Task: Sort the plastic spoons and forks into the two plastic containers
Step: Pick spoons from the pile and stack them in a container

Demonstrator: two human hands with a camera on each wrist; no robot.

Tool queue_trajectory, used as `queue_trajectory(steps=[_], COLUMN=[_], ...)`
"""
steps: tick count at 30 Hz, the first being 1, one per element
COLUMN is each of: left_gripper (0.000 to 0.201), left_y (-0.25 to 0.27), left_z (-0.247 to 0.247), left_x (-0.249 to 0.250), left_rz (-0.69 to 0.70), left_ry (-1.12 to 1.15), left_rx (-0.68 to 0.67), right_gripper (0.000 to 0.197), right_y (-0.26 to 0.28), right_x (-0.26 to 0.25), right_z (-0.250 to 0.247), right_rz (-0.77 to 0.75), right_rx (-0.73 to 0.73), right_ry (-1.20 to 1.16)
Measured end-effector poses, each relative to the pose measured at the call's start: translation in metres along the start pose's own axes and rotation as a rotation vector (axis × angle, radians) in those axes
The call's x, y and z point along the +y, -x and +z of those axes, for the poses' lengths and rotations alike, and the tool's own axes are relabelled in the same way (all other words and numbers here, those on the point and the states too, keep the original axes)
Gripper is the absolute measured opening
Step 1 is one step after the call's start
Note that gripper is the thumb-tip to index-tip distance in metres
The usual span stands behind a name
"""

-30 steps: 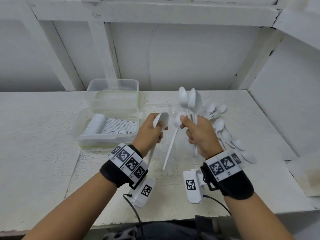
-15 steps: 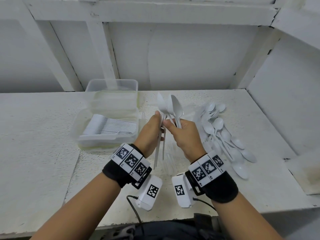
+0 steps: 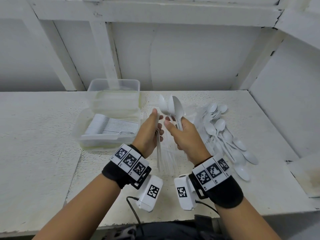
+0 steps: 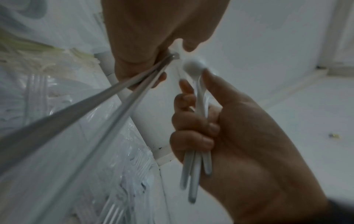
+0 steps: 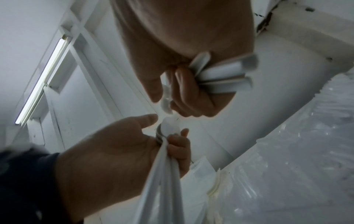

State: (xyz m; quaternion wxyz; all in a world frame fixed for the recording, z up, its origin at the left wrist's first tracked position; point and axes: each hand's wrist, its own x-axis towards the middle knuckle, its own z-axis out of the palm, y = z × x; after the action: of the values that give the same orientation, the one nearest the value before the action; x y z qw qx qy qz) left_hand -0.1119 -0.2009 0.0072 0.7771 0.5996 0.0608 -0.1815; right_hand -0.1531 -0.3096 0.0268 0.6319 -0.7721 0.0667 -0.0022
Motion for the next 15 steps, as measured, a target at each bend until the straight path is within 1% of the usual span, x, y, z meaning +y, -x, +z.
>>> queue_trajectory(steps=[2,4,6,8,12,14,15], left_gripper=[0.043,0.041,0.038,0.031,0.016,0.006,0.005], left_y=[-0.002,-0.004,-0.004,-0.005,-0.007,-0.006,-0.006], left_z=[-0.004,-0.006,-0.005,-0.005,-0.009,-0.01,-0.011], left_x=[0.002,0.004,0.005,0.003,0.002,0.005,0.006], left_rz=[-0.003,0.032,0.074,0.097,0.073,0.054,0.054], left_ry=[0.083,0.129,0.134,0.118,0.166,0.236,0.251], left_rx=[0.038,0.032,0.005,0.002,0.097,0.109,0.108], right_gripper=[0.016,0.017,0.018,0.023,0.024,0.023,0.023], right_y=[0.0,0.001,0.003,0.004,0.008,0.007,0.006], right_x=[0.002,0.005,0.011,0.014,0.013,0.013,0.013], right_z=[-0.001,0.001,0.004,0.008,0.011,0.012,0.011], right_rz=[0.018,0.025,0.017,0.007,0.032,-0.002,-0.02], right_rx=[-0.006,-0.028,-0.049,-0.044,0.015,0.097,0.135], right_ry=[0.03,0.075,0.154,0.175,0.045,0.032,0.023])
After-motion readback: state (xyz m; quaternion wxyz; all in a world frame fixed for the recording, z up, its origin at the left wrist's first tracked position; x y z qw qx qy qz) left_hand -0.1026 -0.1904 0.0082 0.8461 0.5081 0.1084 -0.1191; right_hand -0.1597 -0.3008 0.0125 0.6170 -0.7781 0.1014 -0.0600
